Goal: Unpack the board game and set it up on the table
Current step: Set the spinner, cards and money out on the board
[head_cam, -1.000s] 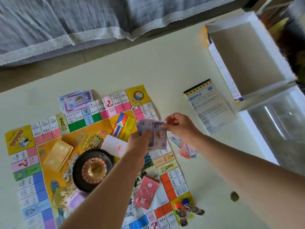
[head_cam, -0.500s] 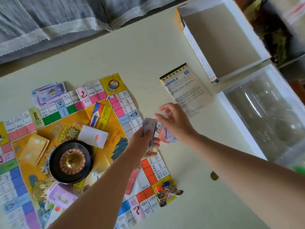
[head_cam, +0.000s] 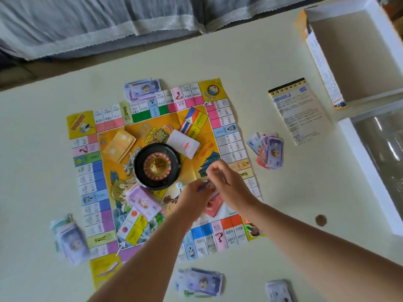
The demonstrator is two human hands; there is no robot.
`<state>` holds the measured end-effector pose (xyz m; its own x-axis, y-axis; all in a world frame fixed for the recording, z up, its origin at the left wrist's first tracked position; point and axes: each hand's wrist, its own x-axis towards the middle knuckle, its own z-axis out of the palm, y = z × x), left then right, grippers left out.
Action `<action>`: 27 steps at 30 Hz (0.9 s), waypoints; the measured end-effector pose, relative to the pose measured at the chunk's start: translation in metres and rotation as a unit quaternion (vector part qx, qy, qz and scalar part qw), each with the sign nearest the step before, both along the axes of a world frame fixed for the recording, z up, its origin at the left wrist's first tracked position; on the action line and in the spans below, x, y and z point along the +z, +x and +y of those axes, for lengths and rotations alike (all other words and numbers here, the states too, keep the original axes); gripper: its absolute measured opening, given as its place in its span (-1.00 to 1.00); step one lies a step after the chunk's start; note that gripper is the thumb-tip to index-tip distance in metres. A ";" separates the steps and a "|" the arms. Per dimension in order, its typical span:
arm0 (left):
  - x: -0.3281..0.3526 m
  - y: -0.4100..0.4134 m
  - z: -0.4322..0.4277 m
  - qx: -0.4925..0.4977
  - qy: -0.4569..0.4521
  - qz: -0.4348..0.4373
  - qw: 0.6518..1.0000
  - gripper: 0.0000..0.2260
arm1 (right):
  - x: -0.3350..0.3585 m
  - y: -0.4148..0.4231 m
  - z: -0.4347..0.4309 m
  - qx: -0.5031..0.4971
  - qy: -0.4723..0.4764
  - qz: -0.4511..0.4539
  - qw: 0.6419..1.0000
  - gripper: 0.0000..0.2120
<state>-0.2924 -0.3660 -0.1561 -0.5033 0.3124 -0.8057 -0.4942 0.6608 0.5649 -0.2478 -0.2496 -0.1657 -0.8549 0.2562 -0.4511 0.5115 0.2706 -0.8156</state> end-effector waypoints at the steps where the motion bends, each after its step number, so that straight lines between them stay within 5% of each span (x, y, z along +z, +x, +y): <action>1: -0.001 0.002 -0.010 0.008 -0.008 0.001 1.000 -0.86 | 0.002 0.003 -0.011 0.011 -0.017 -0.011 1.000 -0.81; 5: -0.003 0.014 -0.063 0.003 -0.042 0.024 0.999 -0.84 | 0.006 0.016 -0.055 0.077 -0.090 -0.060 0.991 -0.83; 16: -0.002 0.014 -0.164 0.014 -0.120 0.084 0.989 -0.97 | -0.005 0.031 -0.110 0.140 -0.061 -0.079 0.985 -0.88; 22: -0.012 0.000 -0.177 0.225 -0.065 0.070 0.970 -0.70 | -0.005 0.001 -0.129 -0.081 -0.207 -0.140 0.965 -0.87; 27: -0.027 -0.009 -0.176 0.270 -0.075 0.022 0.960 -0.67 | -0.017 -0.022 -0.145 -0.155 -0.199 -0.173 0.952 -0.87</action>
<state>-0.3013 -0.5418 -0.1833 -0.5931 -0.1223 -0.7958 -0.7660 0.3900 0.5110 -0.2700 -0.3950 -0.1829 -0.5482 0.2219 -0.8064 0.7734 -0.2326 -0.5897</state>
